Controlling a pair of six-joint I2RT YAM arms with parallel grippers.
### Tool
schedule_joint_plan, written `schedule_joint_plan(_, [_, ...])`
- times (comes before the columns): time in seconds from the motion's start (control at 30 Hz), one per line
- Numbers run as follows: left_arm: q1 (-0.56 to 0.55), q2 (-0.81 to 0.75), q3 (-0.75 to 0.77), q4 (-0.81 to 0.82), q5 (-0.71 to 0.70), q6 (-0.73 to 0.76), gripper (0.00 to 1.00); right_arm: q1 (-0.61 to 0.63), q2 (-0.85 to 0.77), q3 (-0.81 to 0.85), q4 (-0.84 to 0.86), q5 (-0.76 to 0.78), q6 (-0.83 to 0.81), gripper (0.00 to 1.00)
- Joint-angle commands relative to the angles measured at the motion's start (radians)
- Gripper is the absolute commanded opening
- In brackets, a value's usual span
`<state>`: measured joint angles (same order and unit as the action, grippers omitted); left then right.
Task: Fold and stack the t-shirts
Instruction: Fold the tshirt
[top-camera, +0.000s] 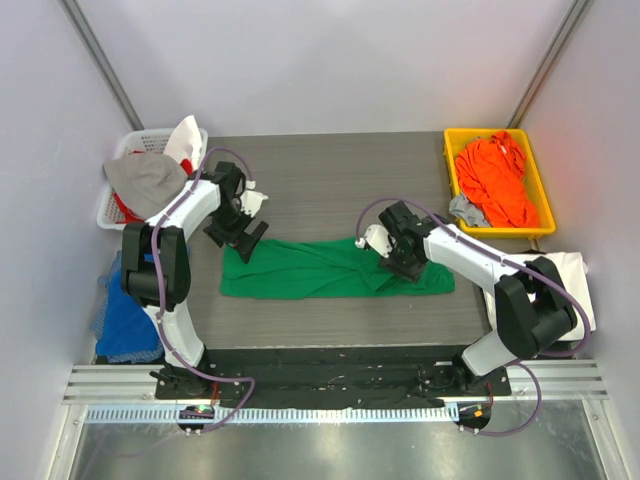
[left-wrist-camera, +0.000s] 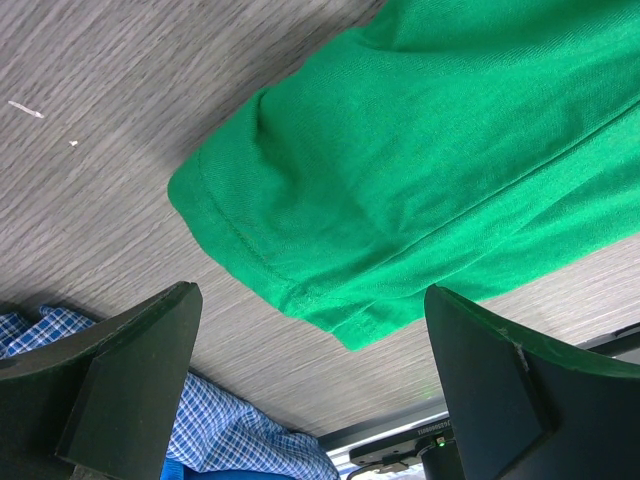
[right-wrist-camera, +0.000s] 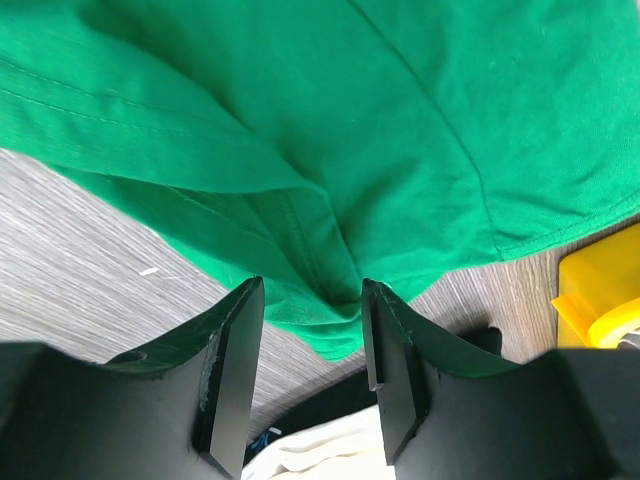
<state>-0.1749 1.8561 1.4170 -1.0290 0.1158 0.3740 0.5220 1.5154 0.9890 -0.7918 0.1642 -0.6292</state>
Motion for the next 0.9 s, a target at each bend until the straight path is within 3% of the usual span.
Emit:
schedule_joint_plan(0.0, [-0.002,-0.017,0.011,-0.011,0.001,0.003,1.0,-0.022,-0.003,0.019,0.014,0.001,-0.033,0.5])
schedule_joint_plan(0.1, [-0.003,-0.02,0.016,-0.013,-0.001,0.005,1.0,-0.022,-0.006,0.014,0.005,-0.015,-0.033,0.44])
schedule_joint_plan(0.23, [-0.002,-0.02,0.019,-0.019,-0.002,0.002,1.0,-0.024,-0.012,0.01,-0.027,-0.054,-0.014,0.1])
schedule_joint_plan(0.33, [-0.002,-0.023,0.022,-0.022,-0.005,0.003,1.0,-0.023,-0.027,0.005,-0.056,-0.08,-0.001,0.01])
schedule_joint_plan(0.67, [-0.002,-0.003,0.049,-0.031,-0.004,-0.001,1.0,-0.016,-0.129,0.013,-0.216,-0.149,-0.003,0.01])
schedule_joint_plan(0.87, [-0.003,0.014,0.075,-0.04,-0.008,-0.003,1.0,-0.001,-0.142,-0.004,-0.287,-0.192,-0.015,0.09])
